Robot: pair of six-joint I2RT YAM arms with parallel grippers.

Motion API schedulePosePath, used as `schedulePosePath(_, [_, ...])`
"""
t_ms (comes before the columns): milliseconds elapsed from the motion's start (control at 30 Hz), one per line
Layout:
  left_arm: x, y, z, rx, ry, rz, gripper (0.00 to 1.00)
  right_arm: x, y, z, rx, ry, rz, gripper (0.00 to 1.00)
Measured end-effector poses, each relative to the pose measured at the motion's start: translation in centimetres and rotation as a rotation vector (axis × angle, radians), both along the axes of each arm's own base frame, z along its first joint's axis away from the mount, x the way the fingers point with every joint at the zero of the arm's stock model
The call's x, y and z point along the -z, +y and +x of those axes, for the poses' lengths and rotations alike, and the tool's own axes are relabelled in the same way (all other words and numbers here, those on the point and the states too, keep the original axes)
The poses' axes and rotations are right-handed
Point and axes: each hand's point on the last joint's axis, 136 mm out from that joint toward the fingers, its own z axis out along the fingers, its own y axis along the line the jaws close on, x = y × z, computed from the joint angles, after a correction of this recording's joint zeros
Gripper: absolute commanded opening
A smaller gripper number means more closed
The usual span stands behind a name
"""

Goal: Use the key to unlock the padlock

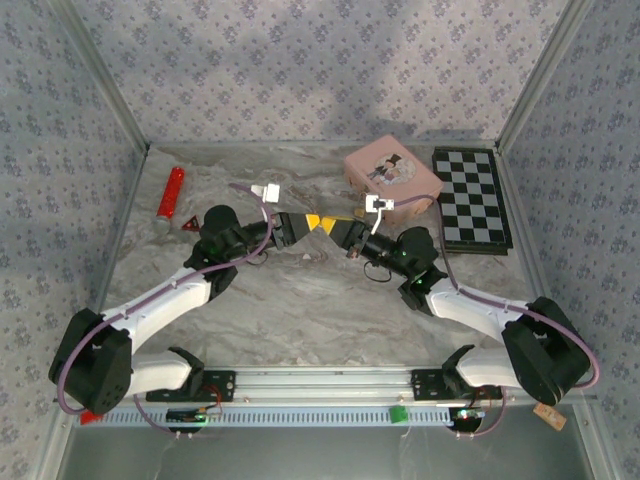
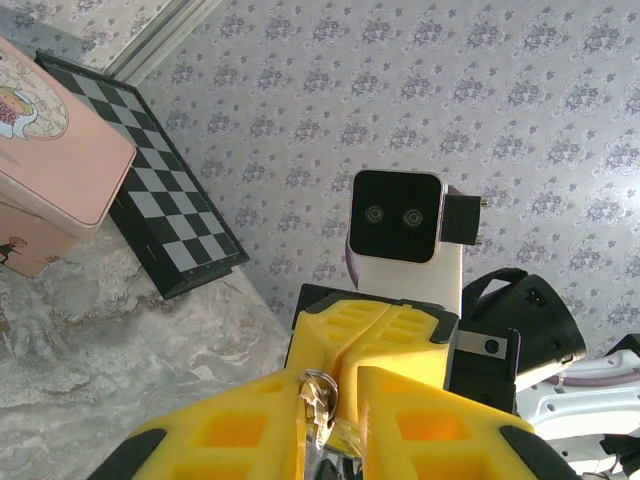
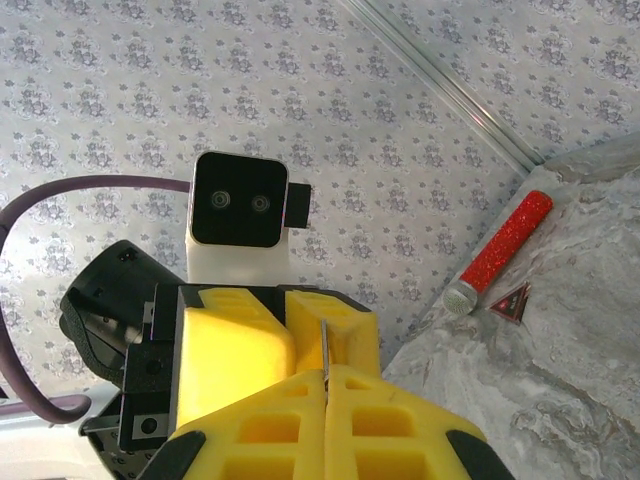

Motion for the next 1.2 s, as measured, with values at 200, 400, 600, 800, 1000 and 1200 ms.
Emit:
schedulePosePath(200, [-0.1,0.0,0.1,-0.009,0.004,-0.006,0.05,-0.2,0.0,-0.1,-0.002,-0.005,0.004,0.00])
schedulePosePath(400, [-0.2,-0.1,0.2,-0.023,0.002,-0.009,0.00,-0.2,-0.1,0.0,0.001,-0.005,0.008,0.00])
schedulePosePath(600, [-0.3,-0.2,0.3,-0.047,-0.010,-0.007,0.00,-0.2,-0.2,0.2,0.015,0.004,0.012,0.25])
schedulePosePath(800, [-0.3,0.1,0.1,-0.118,-0.034,0.007,0.00,0.1,-1.3,0.2,0.071,0.029,0.025,0.59])
schedulePosePath(1000, [-0.9,0.1,-0.4,-0.204,-0.088,0.024,0.00,1.2,-2.2,0.2,0.156,0.059,0.034,0.57])
schedulePosePath(1200, [-0.5,-0.3,-0.4,-0.214,-0.091,0.050,0.00,0.5,-1.6,-0.4,0.146,0.038,0.069,0.52])
